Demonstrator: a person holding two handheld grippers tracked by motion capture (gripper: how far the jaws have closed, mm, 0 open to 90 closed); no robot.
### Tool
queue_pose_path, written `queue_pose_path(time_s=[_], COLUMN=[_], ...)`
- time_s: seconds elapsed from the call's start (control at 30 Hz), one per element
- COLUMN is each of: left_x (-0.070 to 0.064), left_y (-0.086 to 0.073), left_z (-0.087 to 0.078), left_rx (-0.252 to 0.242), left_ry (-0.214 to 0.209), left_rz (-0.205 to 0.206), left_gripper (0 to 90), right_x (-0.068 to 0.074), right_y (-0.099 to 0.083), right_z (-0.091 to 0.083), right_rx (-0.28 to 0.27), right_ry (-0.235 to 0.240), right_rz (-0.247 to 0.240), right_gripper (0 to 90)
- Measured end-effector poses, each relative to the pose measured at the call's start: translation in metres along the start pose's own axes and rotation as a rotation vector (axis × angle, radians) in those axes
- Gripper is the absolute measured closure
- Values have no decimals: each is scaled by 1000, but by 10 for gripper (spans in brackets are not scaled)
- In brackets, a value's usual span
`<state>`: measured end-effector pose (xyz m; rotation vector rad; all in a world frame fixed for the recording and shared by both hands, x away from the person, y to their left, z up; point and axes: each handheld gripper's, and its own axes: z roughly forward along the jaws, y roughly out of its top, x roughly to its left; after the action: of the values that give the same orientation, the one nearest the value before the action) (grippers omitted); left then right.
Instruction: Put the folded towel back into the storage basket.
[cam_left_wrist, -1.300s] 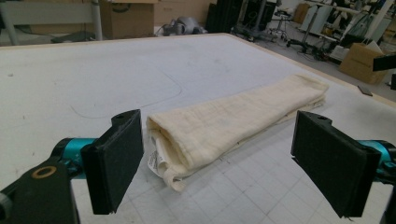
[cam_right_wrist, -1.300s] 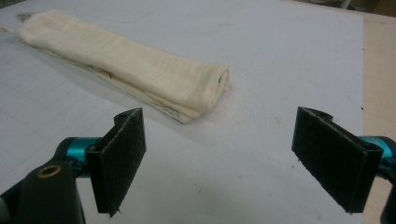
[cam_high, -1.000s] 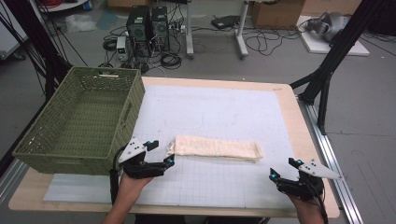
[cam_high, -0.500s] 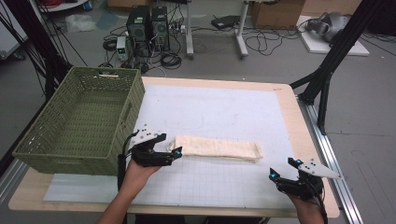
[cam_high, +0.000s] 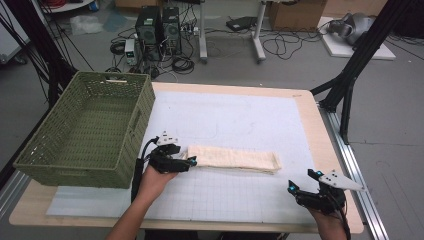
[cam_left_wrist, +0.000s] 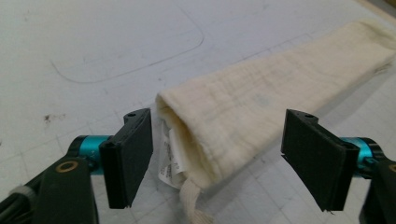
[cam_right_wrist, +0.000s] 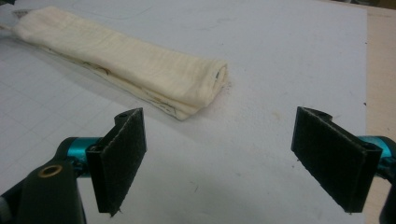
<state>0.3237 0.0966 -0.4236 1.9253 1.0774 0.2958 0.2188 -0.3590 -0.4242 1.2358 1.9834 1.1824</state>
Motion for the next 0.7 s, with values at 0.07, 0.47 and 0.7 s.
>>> queue_pose_path(time_s=[0.07, 0.47, 0.7], left_x=[0, -5, -11], left_y=[0, -1, -3], left_z=[4, 22, 31], left_rx=[16, 73, 119], left_ry=[16, 17, 42], left_rz=[7, 25, 91], left_gripper=[282, 345, 442], right_x=[-1, 0, -1], right_y=[0, 0, -1], right_z=[0, 1, 2], right_rx=[1, 7, 8], right_ry=[-1, 5, 4], right_rz=[-2, 2, -1], right_gripper=[166, 166, 166])
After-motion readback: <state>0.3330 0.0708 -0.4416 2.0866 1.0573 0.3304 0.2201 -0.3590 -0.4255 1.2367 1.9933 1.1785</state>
